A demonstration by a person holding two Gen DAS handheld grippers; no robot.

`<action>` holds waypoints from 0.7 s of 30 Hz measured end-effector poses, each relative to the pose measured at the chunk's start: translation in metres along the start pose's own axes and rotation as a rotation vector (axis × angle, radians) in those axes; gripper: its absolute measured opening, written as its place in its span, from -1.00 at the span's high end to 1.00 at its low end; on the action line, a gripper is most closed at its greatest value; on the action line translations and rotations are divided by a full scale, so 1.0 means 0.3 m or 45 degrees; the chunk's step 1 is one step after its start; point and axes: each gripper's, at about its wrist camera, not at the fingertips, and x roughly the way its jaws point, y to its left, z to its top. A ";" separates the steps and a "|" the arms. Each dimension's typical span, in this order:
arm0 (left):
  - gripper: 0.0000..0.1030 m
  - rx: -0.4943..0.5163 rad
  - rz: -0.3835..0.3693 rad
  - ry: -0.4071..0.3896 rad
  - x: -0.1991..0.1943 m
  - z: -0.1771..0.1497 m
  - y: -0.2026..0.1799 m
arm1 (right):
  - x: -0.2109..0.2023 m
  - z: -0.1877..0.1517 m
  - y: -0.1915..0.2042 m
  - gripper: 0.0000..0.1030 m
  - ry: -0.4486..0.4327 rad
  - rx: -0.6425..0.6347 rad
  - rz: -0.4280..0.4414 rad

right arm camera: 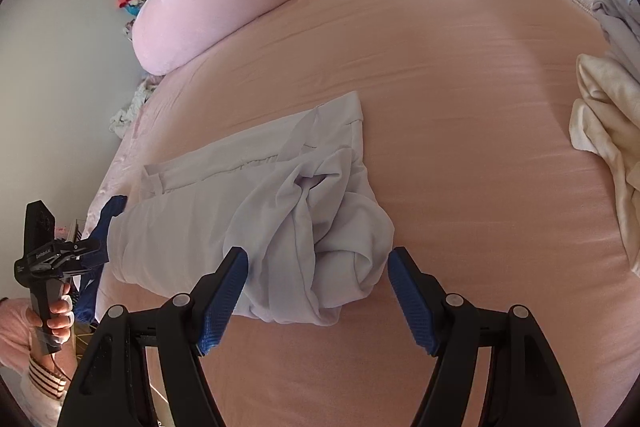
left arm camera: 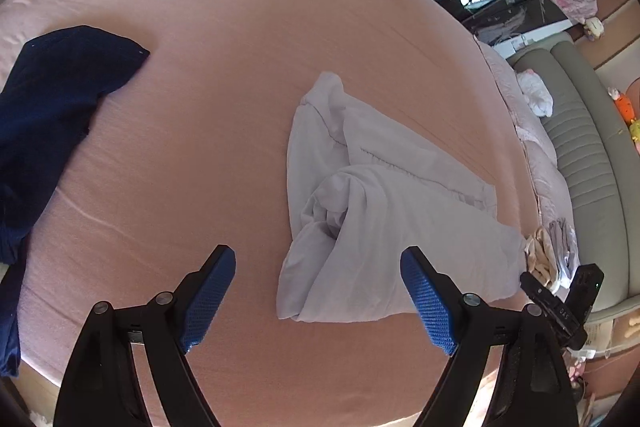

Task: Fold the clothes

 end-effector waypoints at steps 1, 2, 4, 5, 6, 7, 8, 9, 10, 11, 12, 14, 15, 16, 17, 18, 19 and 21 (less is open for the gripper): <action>-0.64 -0.044 -0.030 -0.048 -0.016 -0.019 0.009 | -0.001 -0.006 0.010 -0.40 -0.012 -0.006 -0.017; -0.64 -0.079 -0.054 -0.086 -0.026 -0.032 0.015 | -0.002 -0.010 0.023 -0.40 -0.024 -0.019 -0.039; -0.64 -0.122 -0.051 -0.154 -0.034 -0.054 0.016 | -0.003 -0.014 0.044 -0.40 -0.048 -0.031 -0.057; -0.64 -0.144 -0.050 -0.188 -0.038 -0.064 0.017 | -0.005 -0.013 0.047 -0.40 -0.062 -0.023 -0.050; -0.64 -0.155 -0.049 -0.201 -0.035 -0.071 0.016 | -0.007 -0.012 0.049 -0.40 -0.077 -0.014 -0.044; -0.64 -0.144 -0.048 -0.171 -0.020 -0.072 0.012 | -0.011 -0.011 0.049 -0.40 -0.094 -0.002 -0.037; -0.64 -0.133 -0.047 -0.142 -0.004 -0.072 0.008 | -0.016 -0.011 0.041 -0.40 -0.115 0.016 -0.034; -0.64 -0.120 -0.036 -0.125 0.009 -0.075 0.005 | -0.018 -0.011 0.038 -0.40 -0.123 0.017 -0.046; -0.64 -0.108 -0.009 -0.132 0.018 -0.084 0.005 | -0.020 -0.012 0.034 -0.40 -0.131 0.018 -0.057; -0.64 -0.103 0.010 -0.134 0.027 -0.094 0.009 | -0.022 -0.013 0.030 -0.40 -0.139 0.020 -0.069; -0.64 -0.097 0.028 -0.137 0.036 -0.105 0.012 | -0.022 -0.014 0.030 -0.40 -0.143 0.017 -0.080; -0.64 -0.090 0.066 -0.113 0.065 -0.113 0.014 | -0.010 -0.025 0.046 -0.40 -0.126 -0.009 -0.097; -0.64 -0.081 0.095 -0.114 0.077 -0.112 0.006 | -0.005 -0.030 0.054 -0.40 -0.118 -0.022 -0.105; -0.64 -0.072 0.125 -0.115 0.088 -0.112 -0.001 | 0.001 -0.035 0.062 -0.40 -0.110 -0.035 -0.114; -0.64 -0.062 0.149 -0.120 0.097 -0.110 -0.009 | 0.007 -0.040 0.070 -0.40 -0.102 -0.048 -0.122; -0.64 -0.052 0.161 -0.133 0.100 -0.108 -0.018 | 0.012 -0.045 0.079 -0.40 -0.096 -0.063 -0.133; -0.64 -0.040 0.173 -0.146 0.103 -0.105 -0.027 | 0.016 -0.048 0.088 -0.40 -0.097 -0.085 -0.149; -0.63 0.011 0.197 -0.196 0.105 -0.100 -0.051 | 0.023 -0.053 0.106 -0.40 -0.099 -0.123 -0.181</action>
